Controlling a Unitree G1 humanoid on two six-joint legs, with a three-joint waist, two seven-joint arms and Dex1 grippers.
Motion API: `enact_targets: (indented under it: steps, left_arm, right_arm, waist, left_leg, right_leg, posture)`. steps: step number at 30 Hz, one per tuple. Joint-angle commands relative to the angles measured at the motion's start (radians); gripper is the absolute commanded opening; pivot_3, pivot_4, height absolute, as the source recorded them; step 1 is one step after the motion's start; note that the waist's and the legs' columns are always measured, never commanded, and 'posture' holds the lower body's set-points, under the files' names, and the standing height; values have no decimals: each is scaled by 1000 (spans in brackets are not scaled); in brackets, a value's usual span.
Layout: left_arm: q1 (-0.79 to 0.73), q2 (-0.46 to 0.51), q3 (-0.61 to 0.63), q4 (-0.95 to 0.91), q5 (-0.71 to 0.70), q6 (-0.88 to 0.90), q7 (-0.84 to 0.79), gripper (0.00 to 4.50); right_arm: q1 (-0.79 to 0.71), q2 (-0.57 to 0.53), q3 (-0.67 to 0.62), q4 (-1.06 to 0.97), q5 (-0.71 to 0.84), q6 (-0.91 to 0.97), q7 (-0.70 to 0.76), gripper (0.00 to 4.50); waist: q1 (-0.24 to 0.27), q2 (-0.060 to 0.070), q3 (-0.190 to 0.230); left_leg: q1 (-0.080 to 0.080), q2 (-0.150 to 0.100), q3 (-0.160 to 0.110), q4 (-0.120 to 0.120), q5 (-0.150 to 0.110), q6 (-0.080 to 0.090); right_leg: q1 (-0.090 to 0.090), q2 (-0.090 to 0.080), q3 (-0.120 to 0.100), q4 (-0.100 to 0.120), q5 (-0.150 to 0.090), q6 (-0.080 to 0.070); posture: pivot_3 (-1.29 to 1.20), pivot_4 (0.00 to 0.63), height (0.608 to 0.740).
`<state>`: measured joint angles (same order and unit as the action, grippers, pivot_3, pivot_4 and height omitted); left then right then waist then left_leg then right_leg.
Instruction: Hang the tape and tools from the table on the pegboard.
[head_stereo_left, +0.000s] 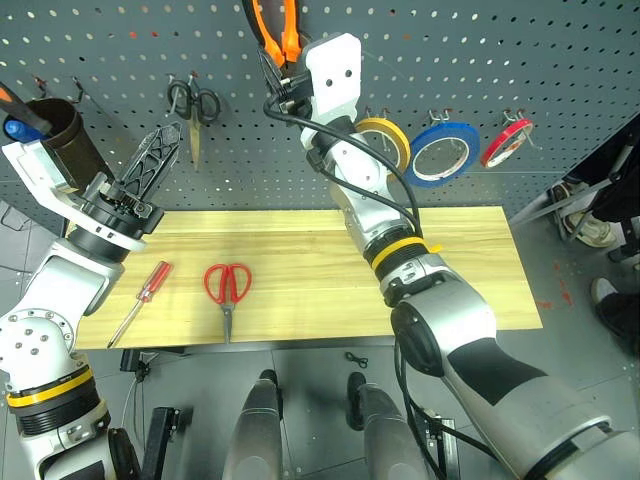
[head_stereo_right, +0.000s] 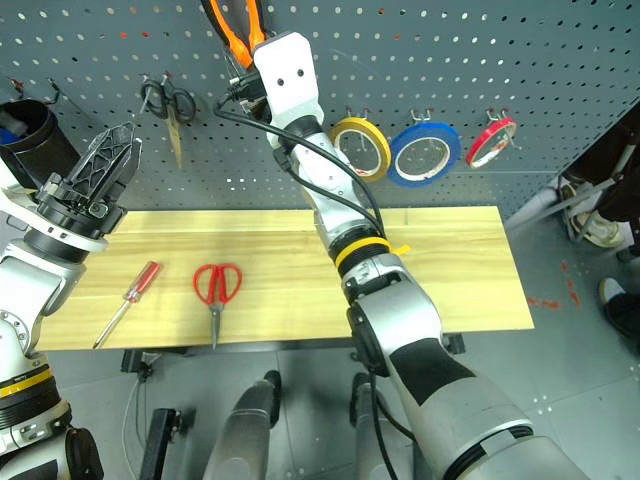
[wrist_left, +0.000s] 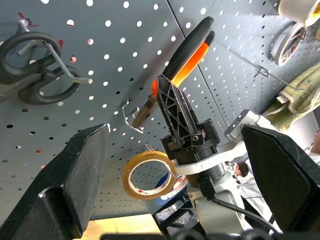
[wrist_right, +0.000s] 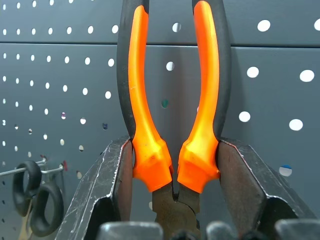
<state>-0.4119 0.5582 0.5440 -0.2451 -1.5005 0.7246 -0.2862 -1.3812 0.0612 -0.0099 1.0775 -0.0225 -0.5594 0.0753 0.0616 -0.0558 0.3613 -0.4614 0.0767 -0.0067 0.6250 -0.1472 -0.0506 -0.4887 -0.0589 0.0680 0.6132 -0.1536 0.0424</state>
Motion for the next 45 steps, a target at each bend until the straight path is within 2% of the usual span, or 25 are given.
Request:
enact_targets:
  steps: [1,11,13,17,19,23,26,29,31,33,38,45]
  left_arm:
    - [3,14,18,-39,-28,-13,-2,4500]
    - [5,25,20,-30,-31,-12,-2,4500]
    - [7,23,17,-25,-25,-12,-9,4500]
    - [34,30,4,-24,6,0,-31,4500]
    - [84,53,-12,-32,55,14,-60,4500]
    - [215,100,-47,-43,219,1,-97,4500]
    - [334,144,-139,-71,421,-9,-97,4500]
    - [396,157,-236,-73,599,-34,-63,4500]
    - [381,109,-304,-61,694,-24,27,4500]
    - [363,59,-364,-40,791,-32,97,4500]
    - [358,-55,-399,-44,923,1,233,4500]
    - [392,-94,-397,-77,989,68,257,4500]
  right_arm:
    - [-7,-13,0,44,-30,-29,-48,2130]
    - [14,6,-12,87,-25,16,-26,2130]
    - [35,1,-8,69,-23,16,-5,3150]
    - [114,-27,7,-40,-16,33,77,4484]
    - [194,-53,32,-175,-12,87,162,4484]
    - [419,-139,80,-609,44,379,341,4484]
    - [591,-252,102,-969,164,687,482,4484]
    - [702,-340,114,-1193,292,952,575,4484]
    - [784,-419,115,-1268,355,1033,655,4484]
    - [843,-486,118,-1303,387,1048,737,4484]
    - [886,-576,133,-1304,402,1021,855,4484]
    - [851,-599,146,-1281,399,998,906,4484]
  waist:
    - [4,0,0]
    - [2,0,0]
    - [3,0,0]
    - [3,0,0]
    - [2,0,0]
    - [4,1,0]
    - [2,2,0]
    - [0,4,1]
    - [-1,4,1]
    - [1,4,1]
    - [-20,4,1]
    - [-44,5,4]
  left_leg:
    - [0,0,0,0,0,0]
    - [-1,0,0,0,0,-1]
    - [-1,0,0,0,1,-1]
    - [0,0,0,0,1,-1]
    - [0,0,0,0,1,-1]
    - [-1,0,0,-1,1,-1]
    - [-1,0,0,-1,1,-2]
    - [0,0,0,-1,1,-2]
    - [1,1,0,-1,1,-2]
    - [2,1,0,0,1,-1]
    - [1,0,1,4,1,-1]
    - [2,0,0,3,1,-1]
  right_leg:
    - [0,0,0,0,0,0]
    - [-1,0,0,0,1,-1]
    - [0,0,0,0,1,-1]
    - [0,0,0,0,1,-1]
    - [0,0,0,0,1,-1]
    - [0,0,0,0,0,-1]
    - [-1,0,0,1,0,-1]
    - [-1,0,0,1,0,-1]
    - [-1,1,0,2,-5,3]
    - [-1,1,0,2,-8,-1]
    - [1,0,2,2,-7,1]
    - [0,1,3,5,-5,6]
  posture:
    - [248,310,740]
    - [247,309,740]
    - [240,309,740]
    - [230,305,740]
    - [218,306,740]
    - [203,321,740]
    - [185,341,740]
    - [165,354,740]
    - [139,366,740]
    - [119,377,740]
    - [79,397,740]
    - [50,432,740]
